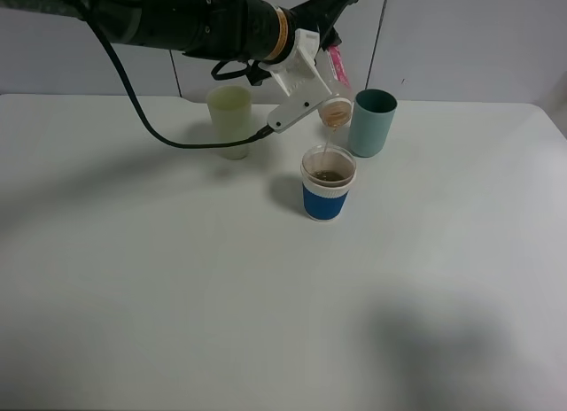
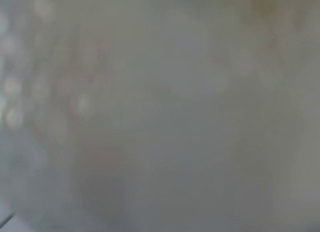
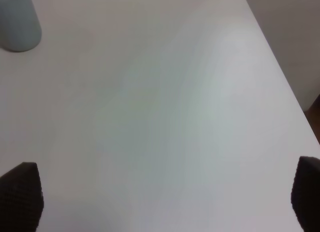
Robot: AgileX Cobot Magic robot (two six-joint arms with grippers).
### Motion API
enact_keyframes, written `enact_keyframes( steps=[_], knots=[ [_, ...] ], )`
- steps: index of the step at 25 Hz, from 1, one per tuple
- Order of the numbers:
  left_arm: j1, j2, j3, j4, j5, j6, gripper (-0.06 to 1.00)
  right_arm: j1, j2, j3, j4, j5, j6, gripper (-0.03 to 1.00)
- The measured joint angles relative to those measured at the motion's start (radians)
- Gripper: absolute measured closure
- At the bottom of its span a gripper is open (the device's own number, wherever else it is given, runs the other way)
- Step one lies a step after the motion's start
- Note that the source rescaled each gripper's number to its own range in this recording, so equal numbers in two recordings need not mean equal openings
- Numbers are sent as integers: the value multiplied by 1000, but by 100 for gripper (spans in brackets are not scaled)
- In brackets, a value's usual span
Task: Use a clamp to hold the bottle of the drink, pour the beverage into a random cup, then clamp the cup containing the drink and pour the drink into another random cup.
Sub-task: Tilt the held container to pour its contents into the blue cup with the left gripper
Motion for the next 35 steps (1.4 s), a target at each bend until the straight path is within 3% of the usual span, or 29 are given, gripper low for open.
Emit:
enact_keyframes(
  steps=[8, 30, 35],
  knots=[
    [0, 0, 0, 14, -16, 49, 94, 0, 0, 0, 0, 0, 0, -3],
    [0, -36, 0, 21, -45, 56, 94, 0, 0, 0, 0, 0, 0, -3],
    [0, -36, 0, -26, -58, 29, 94, 0, 0, 0, 0, 0, 0, -3]
  ],
)
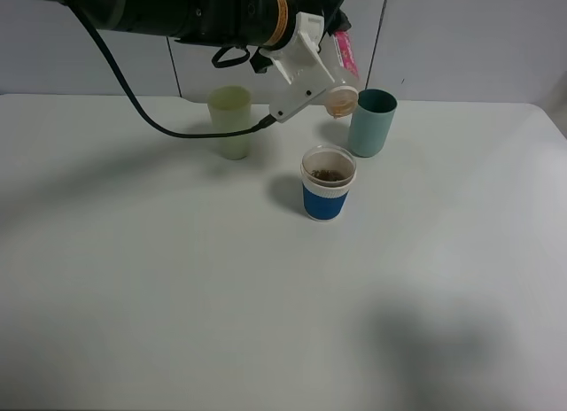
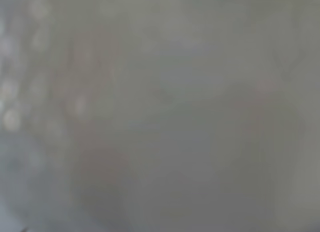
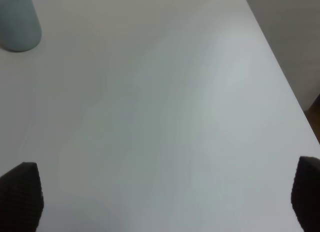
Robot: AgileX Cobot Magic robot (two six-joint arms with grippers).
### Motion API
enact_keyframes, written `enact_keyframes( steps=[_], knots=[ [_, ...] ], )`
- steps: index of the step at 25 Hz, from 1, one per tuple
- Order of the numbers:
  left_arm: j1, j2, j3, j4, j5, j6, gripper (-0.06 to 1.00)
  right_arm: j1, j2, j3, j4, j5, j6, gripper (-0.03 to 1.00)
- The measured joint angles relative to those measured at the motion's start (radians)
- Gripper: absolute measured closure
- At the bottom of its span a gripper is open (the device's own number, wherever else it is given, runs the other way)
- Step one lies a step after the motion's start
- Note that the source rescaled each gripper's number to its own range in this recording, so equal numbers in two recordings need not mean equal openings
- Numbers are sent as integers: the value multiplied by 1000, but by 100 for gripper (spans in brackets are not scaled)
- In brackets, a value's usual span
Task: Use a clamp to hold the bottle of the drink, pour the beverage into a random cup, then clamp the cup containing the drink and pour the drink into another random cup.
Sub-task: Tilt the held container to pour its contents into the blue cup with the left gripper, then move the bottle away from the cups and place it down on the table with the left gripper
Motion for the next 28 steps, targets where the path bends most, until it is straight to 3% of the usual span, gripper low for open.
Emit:
enact_keyframes(
  steps=[8, 11, 12, 17, 23, 25, 28],
  knots=[
    [0, 0, 0, -172, -80, -110, 94, 0, 0, 0, 0, 0, 0, -3],
    [0, 0, 0, -271, -121, -232, 94, 0, 0, 0, 0, 0, 0, -3],
    [0, 0, 0, -271, -121, -232, 94, 0, 0, 0, 0, 0, 0, -3],
    [8, -7, 1, -352, -146, -417, 94, 0, 0, 0, 0, 0, 0, -3],
    [111, -60, 1, -383, -157, -765, 94, 0, 0, 0, 0, 0, 0, -3],
    [153, -89, 18, -395, -164, -839, 94, 0, 0, 0, 0, 0, 0, -3],
    [208, -135, 87, -437, -205, -869, 94, 0, 0, 0, 0, 0, 0, -3]
  ],
)
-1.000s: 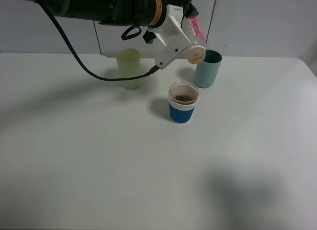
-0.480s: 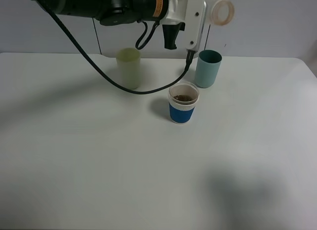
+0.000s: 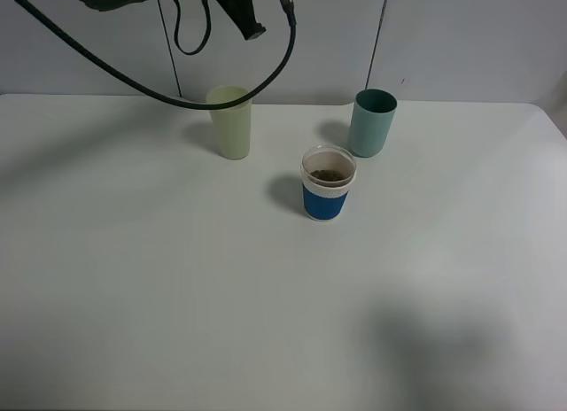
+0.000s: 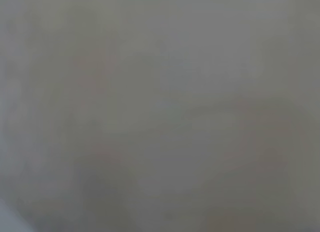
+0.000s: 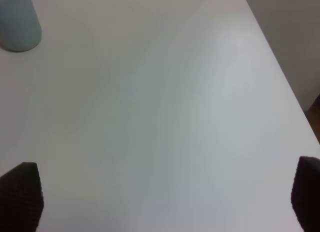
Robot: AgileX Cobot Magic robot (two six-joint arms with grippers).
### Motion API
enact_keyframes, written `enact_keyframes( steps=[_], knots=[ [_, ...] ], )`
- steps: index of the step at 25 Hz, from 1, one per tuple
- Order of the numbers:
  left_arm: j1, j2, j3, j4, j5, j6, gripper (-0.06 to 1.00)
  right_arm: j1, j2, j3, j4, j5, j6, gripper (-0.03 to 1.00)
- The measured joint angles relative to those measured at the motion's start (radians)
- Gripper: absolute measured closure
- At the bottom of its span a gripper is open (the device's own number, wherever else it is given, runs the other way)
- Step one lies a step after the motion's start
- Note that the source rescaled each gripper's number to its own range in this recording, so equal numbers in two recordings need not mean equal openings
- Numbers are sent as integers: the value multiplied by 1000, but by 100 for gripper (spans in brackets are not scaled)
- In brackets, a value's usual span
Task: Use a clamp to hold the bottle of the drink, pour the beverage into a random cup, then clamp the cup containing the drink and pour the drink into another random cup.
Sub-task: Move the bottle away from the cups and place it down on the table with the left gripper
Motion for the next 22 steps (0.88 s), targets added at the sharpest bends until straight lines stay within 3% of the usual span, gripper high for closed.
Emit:
enact_keyframes(
  steps=[7, 22],
  knots=[
    [143, -128, 253, -128, -105, 1, 94, 0, 0, 0, 0, 0, 0, -3],
    [359, -230, 689, -547, -465, 114, 94, 0, 0, 0, 0, 0, 0, -3]
  ],
)
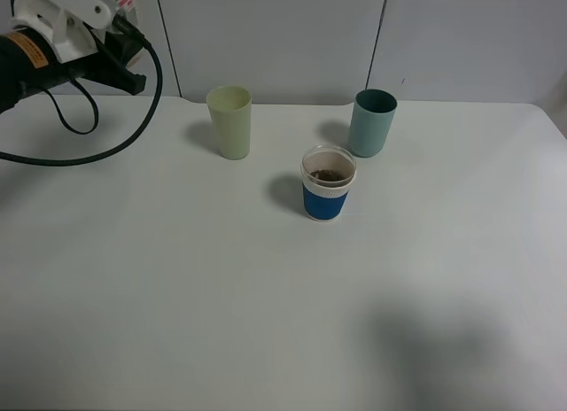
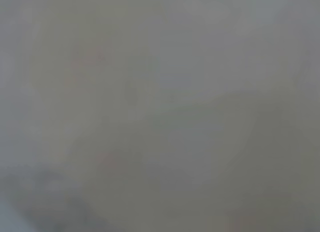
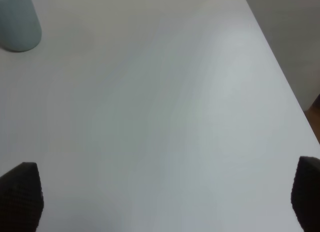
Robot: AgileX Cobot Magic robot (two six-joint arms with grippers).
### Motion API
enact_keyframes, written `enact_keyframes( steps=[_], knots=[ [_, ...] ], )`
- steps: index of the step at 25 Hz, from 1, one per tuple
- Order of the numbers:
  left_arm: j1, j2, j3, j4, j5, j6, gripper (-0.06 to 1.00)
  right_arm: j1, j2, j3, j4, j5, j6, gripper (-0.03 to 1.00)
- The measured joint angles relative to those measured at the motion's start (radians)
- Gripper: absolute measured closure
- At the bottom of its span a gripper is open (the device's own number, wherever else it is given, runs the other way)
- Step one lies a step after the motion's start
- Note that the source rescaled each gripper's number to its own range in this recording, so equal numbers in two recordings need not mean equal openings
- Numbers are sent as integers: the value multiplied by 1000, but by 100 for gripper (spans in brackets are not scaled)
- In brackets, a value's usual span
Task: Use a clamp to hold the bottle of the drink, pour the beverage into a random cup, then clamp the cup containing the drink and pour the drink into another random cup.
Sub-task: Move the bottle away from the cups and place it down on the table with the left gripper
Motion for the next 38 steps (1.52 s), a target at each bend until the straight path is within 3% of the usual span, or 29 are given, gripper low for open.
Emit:
enact_keyframes(
  steps=[7, 15, 24, 38],
  knots=[
    [76, -1, 145, -101, -145, 0, 94, 0, 0, 0, 0, 0, 0, -3],
    [92, 59, 242, -120, -274, 0, 94, 0, 0, 0, 0, 0, 0, -3],
    [92, 242, 253, -117, -434, -59, 94, 0, 0, 0, 0, 0, 0, -3],
    [92, 447, 252, -120, -435, -62, 94, 0, 0, 0, 0, 0, 0, -3]
  ],
)
